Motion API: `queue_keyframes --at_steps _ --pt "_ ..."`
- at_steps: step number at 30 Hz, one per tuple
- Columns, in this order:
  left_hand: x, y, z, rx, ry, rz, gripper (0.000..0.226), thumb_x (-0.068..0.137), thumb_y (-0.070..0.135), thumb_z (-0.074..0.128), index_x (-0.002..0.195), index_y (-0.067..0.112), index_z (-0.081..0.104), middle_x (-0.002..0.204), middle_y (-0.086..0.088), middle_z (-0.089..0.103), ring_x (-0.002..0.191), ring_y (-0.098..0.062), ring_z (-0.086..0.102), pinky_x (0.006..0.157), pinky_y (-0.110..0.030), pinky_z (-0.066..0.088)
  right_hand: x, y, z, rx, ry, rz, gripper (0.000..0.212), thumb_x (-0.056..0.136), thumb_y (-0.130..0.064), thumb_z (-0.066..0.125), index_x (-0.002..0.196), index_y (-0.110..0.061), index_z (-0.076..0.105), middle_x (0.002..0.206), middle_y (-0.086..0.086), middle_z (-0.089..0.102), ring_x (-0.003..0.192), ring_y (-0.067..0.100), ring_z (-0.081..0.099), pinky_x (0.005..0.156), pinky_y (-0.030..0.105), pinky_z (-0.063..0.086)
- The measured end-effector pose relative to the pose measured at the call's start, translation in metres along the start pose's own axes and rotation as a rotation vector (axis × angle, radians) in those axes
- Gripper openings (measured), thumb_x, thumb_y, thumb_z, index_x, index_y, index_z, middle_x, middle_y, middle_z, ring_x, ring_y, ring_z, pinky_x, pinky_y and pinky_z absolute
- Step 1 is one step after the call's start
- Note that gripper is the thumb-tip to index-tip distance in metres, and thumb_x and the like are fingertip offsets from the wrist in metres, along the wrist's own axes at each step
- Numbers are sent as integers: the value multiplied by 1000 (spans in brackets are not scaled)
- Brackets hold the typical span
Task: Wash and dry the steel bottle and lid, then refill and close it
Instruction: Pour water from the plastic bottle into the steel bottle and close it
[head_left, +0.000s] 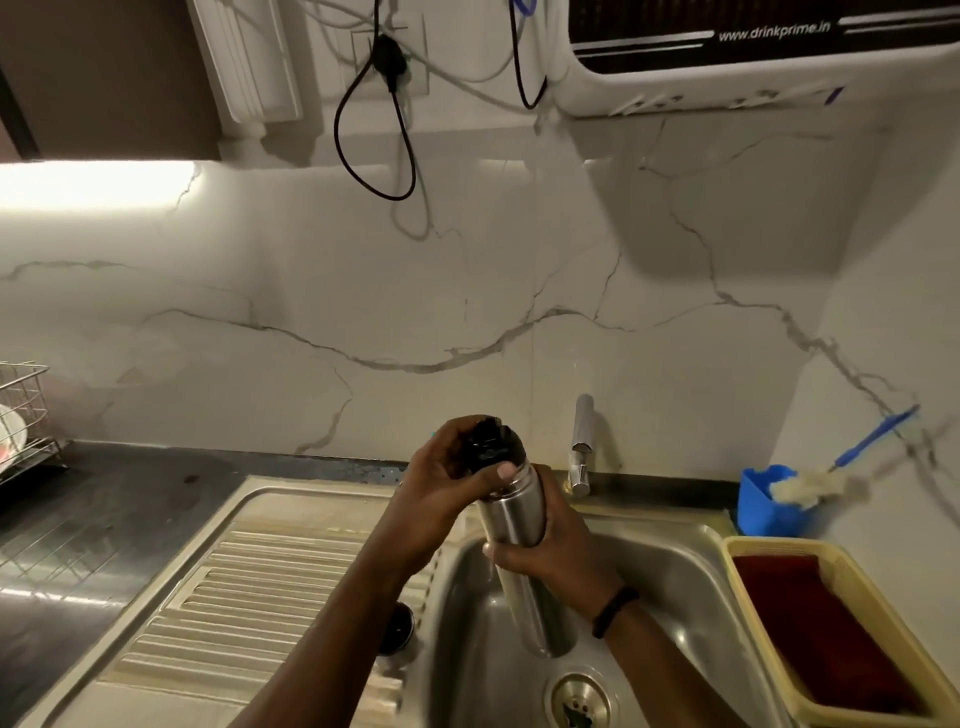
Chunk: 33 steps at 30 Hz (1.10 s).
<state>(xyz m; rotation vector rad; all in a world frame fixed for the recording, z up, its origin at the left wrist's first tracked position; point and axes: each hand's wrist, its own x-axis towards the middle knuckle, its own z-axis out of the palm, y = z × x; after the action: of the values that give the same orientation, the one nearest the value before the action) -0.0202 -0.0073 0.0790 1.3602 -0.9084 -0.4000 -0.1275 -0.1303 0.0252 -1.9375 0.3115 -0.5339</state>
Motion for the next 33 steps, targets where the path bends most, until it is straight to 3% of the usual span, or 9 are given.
queue_keyframes --at_steps 4,6,10,16,22,24,27,31,33 --pt "0 -4 18 104 202 -51 54 74 32 85 121 24 60 113 3 71 109 -13 67 98 -44 55 -1 -2 6 -64 94 -18 74 69 -23 84 114 -56 36 113 -23 55 101 -1 57 79 17 51" --pt "0 -5 31 179 314 -54 55 72 35 87 118 26 58 110 7 70 106 -9 66 95 -37 56 -2 2 12 -94 170 -15 73 68 -20 84 113 -54 37 115 -20 54 103 2 56 81 19 52" --pt "3 6 43 173 582 -32 59 67 33 91 106 26 47 107 3 63 99 -11 64 82 -28 55 -2 12 22 -463 312 -76 83 64 -34 85 129 -36 34 126 -10 51 111 10 54 92 35 53" --pt "5 1 41 167 377 -72 58 68 37 90 111 24 53 108 5 65 103 -11 65 89 -35 55 -3 13 18 -211 317 3 80 65 -28 86 126 -42 36 123 -18 52 109 7 57 90 34 56" --pt "1 2 40 113 212 -92 40 85 13 75 120 19 56 113 -1 66 109 -18 63 83 -24 50 -9 4 4 -108 190 -5 74 70 -22 84 125 -42 38 119 -19 53 106 1 55 77 12 47" --pt "2 5 40 79 150 -87 37 87 13 72 119 17 56 115 -5 65 112 -22 61 81 -23 48 -11 3 1 -79 151 -5 74 71 -22 83 124 -43 37 120 -19 52 107 2 54 80 14 46" --pt "4 7 42 114 187 -47 48 77 33 84 115 22 58 115 -4 63 108 -18 62 83 -28 55 -12 -3 0 -52 146 8 73 70 -24 84 122 -44 35 119 -19 52 106 3 55 82 15 46" --pt "3 10 35 -15 79 -32 43 88 6 70 126 21 57 119 -5 65 112 -20 64 78 -24 54 -11 -7 -5 -1 122 -9 70 72 -22 83 121 -44 37 118 -16 55 105 4 57 84 21 51" --pt "5 12 34 -25 46 -35 43 86 17 68 127 21 55 122 -3 65 113 -19 63 79 -26 53 -10 -9 -8 -1 111 -16 70 72 -22 83 121 -43 38 118 -15 56 105 4 57 86 24 52"
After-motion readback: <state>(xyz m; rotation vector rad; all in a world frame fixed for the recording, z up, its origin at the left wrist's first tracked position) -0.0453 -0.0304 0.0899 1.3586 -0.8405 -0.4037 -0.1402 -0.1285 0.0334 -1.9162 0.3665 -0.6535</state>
